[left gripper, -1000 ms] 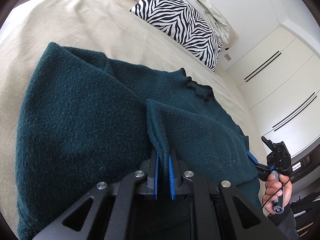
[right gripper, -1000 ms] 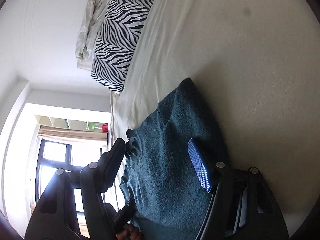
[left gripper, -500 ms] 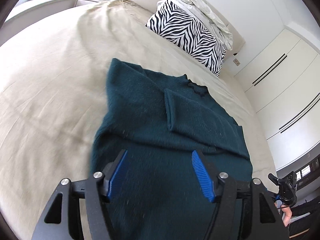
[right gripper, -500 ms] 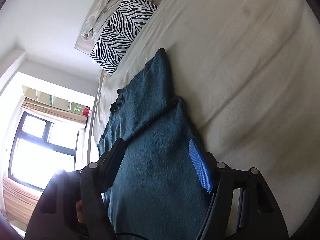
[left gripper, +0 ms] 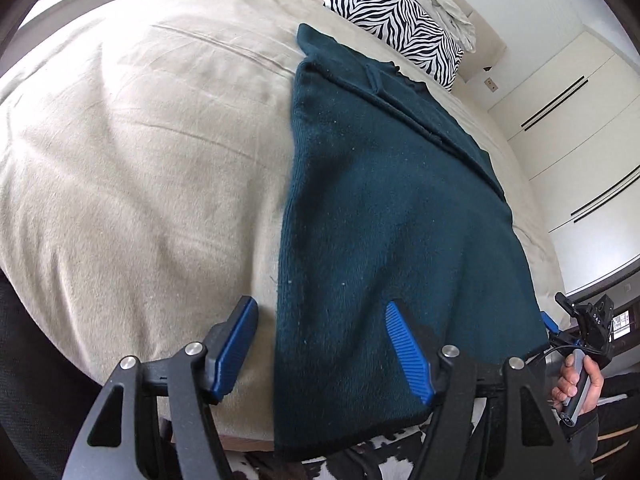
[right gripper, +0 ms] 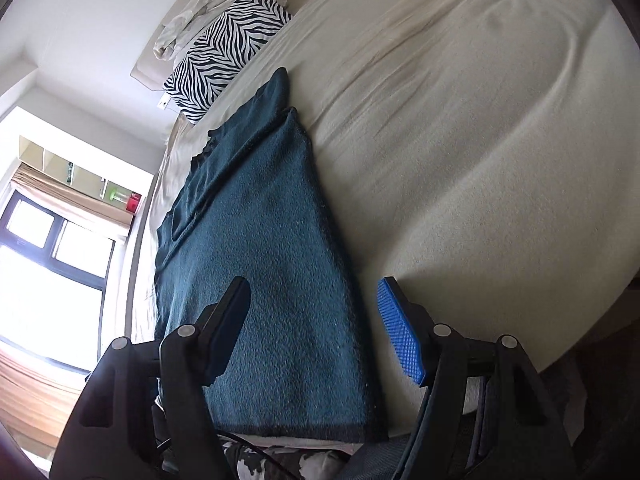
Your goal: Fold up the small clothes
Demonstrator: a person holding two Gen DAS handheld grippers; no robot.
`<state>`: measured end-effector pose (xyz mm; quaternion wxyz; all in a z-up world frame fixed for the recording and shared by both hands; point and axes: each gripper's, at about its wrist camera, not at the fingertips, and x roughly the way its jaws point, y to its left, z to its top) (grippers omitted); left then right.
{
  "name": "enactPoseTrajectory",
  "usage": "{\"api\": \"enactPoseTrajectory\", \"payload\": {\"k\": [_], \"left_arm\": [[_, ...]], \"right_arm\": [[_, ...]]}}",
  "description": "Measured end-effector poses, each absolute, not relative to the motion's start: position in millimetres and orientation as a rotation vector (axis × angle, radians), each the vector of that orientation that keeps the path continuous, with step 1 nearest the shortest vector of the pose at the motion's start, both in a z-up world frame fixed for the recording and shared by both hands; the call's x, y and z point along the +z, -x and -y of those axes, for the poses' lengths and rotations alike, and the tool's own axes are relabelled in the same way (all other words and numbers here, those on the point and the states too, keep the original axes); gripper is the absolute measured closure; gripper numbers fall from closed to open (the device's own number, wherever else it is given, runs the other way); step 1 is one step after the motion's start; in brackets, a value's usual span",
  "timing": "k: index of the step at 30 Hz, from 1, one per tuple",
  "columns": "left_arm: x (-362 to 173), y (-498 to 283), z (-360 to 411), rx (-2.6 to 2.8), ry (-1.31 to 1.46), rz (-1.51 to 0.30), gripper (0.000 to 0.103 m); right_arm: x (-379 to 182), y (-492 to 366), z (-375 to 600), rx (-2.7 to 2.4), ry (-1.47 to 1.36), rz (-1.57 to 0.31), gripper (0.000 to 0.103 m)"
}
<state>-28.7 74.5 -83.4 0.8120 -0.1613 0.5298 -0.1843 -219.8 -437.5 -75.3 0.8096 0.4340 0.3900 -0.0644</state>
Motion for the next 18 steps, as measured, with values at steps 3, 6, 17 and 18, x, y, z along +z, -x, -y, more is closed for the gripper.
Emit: {"api": "enactPoseTrajectory", "payload": {"k": [3, 6, 17, 18], "left_arm": [[-80.5, 31.9, -62.4, -0.377, 0.257, -1.132, 0.036], [-81.6, 36.2, -52.5, -0.356, 0.183, -1.135, 0.042], [-86.3, 43.6, -28.9, -0.345, 0.062, -1.137, 0.056], [-86.2, 44.9, -27.9, -0.347, 0.059, -1.139, 0.060]], "right_arm": [[-73.8, 232.7, 431.0, -0.136, -0.933, -0.835, 0.038], [-73.6, 248.1, 427.6, -0.136, -0.935, -0.831, 0.038], [-64.1, 263.5, 414.1, -0.136, -0.903, -0.838, 0.038], [-63.8, 264.8, 413.6, -0.136, -0.901, -0.841, 0.038]]}}
